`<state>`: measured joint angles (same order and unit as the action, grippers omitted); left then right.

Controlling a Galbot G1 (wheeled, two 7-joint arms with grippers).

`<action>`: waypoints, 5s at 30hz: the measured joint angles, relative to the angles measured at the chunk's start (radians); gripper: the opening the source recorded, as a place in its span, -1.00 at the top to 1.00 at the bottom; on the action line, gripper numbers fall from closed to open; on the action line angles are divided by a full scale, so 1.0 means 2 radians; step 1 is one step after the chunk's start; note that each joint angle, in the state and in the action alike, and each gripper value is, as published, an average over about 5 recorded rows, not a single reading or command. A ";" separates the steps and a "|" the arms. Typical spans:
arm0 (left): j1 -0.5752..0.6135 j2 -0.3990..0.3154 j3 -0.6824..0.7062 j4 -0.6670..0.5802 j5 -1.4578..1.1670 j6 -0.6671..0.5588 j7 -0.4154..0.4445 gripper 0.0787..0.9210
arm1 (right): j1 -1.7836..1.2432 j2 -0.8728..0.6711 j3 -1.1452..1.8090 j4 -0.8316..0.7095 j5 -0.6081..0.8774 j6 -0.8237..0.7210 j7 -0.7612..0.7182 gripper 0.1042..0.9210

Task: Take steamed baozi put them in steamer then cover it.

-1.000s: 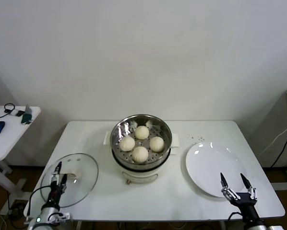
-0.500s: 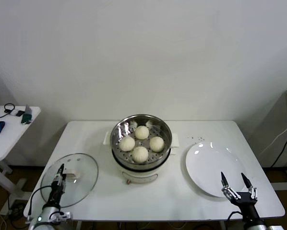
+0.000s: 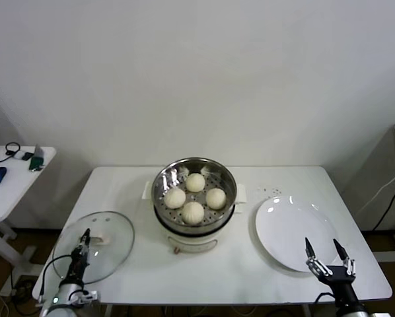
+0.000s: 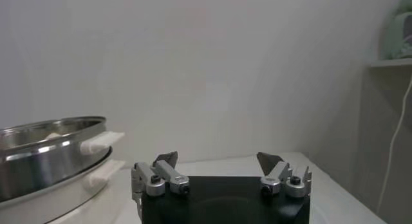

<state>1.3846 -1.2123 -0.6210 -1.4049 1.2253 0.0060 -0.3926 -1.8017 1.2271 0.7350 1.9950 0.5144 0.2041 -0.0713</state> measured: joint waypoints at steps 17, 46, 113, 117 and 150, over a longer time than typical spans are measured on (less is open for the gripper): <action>0.024 0.040 -0.002 -0.179 -0.062 0.093 0.087 0.87 | 0.007 0.001 -0.004 -0.003 -0.025 -0.015 0.005 -0.76; -0.229 -0.018 0.309 -0.281 0.080 0.346 0.333 0.87 | 0.029 -0.002 -0.026 -0.017 -0.043 -0.018 0.008 -0.76; -0.195 -0.189 0.334 -0.148 0.242 0.344 0.324 0.87 | 0.023 -0.017 -0.009 -0.028 -0.029 -0.010 -0.010 -0.76; -0.194 -0.187 0.335 -0.151 0.239 0.344 0.325 0.79 | 0.022 -0.016 -0.010 -0.028 -0.029 -0.010 -0.011 -0.76; -0.147 -0.109 0.346 -0.289 0.081 0.322 0.302 -0.77 | 0.031 -0.030 -0.025 -0.025 -0.016 -0.018 0.014 -0.76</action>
<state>1.0912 -1.4294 0.0712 -1.9833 1.3883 0.6505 0.2121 -1.7405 1.1667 0.6856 1.9455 0.4818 0.1690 -0.0442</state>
